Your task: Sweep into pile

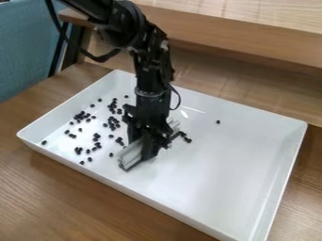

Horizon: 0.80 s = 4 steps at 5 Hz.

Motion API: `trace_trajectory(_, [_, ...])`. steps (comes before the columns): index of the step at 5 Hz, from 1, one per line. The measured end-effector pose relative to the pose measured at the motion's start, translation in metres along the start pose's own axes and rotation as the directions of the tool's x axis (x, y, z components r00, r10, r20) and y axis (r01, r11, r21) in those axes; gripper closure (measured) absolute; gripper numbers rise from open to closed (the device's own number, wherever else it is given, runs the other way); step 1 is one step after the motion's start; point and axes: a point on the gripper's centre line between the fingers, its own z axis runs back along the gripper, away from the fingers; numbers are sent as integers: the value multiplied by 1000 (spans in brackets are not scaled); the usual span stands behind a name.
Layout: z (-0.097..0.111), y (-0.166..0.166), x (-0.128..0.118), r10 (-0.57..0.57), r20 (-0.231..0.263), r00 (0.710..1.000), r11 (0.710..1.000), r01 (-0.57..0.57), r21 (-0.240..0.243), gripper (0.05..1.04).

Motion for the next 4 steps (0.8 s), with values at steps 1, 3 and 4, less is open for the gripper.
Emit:
trace_trajectory(1, [-1, 18, 8, -88, 51, 995, 996, 89, -21, 685])
trace_trajectory(3, [-6, 53, 16, -159, 40, 987, 986, 160, -37, 685])
trace_trajectory(4, [-8, 66, 11, -100, 42, 994, 994, 101, -34, 685])
